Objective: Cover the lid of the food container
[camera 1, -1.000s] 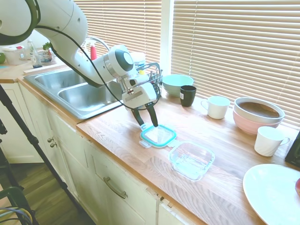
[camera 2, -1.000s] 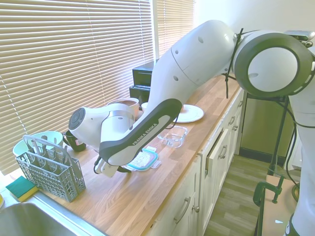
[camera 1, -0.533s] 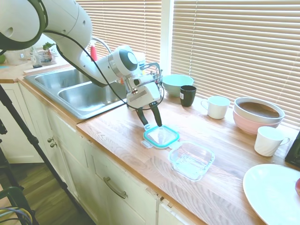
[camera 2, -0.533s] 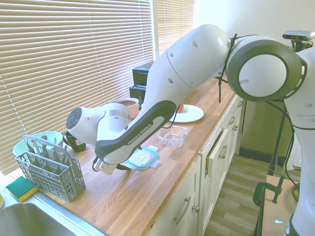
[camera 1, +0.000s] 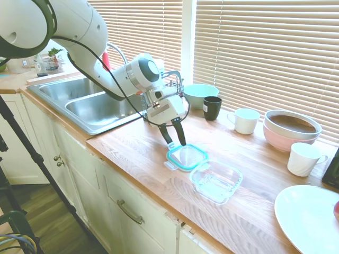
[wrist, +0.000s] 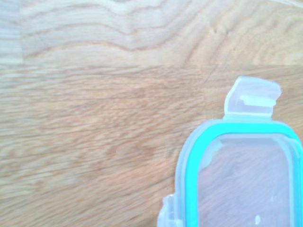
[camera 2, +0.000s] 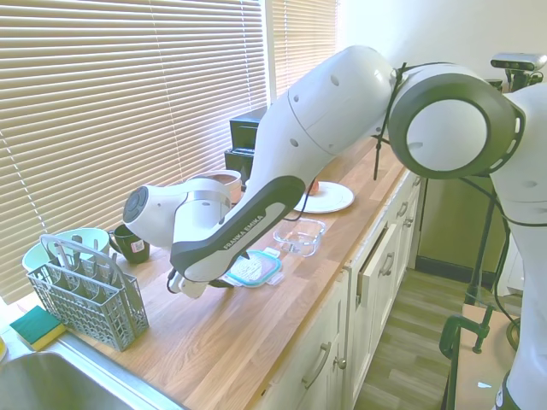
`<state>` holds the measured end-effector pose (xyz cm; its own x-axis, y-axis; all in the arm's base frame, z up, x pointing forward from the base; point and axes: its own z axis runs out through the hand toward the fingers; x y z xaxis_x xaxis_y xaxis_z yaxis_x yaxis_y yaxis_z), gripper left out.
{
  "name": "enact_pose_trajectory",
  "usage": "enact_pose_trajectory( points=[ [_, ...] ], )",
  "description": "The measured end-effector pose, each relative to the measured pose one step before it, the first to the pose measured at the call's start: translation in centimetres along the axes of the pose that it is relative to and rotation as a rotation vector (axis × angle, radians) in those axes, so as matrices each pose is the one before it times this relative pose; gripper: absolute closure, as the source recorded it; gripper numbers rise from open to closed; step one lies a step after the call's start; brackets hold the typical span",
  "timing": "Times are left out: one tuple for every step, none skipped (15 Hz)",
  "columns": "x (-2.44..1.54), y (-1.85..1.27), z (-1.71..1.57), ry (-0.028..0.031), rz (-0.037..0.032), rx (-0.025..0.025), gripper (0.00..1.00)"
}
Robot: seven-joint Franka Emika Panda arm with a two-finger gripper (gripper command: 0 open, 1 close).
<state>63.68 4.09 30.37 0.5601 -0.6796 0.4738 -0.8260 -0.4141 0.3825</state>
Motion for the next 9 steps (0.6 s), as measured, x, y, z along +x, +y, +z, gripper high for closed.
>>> enact_pose_trajectory(
  points=[
    [0.148,0.023,0.261,0.00009,0.00193,-0.00127,1.0],
    [0.192,0.026,0.282,-0.00013,0.00287,-0.00004,1.0],
    [0.159,0.024,0.253,-0.00009,0.00252,-0.00068,1.0],
    [0.113,0.034,0.228,-0.00009,0.00187,-0.00268,1.0],
    [0.019,-0.015,0.159,-0.00039,0.00024,-0.00144,1.0],
    [-0.04,-0.054,0.111,-0.00028,-0.00079,0.00011,1.0],
    [-0.071,-0.07,0.074,-0.0002,-0.00135,0.00077,1.0],
    [-0.053,-0.055,0.051,-0.00012,-0.00096,0.00089,1.0],
    [-0.038,-0.054,0.046,-0.00009,-0.00077,0.00158,1.0]
  ],
)
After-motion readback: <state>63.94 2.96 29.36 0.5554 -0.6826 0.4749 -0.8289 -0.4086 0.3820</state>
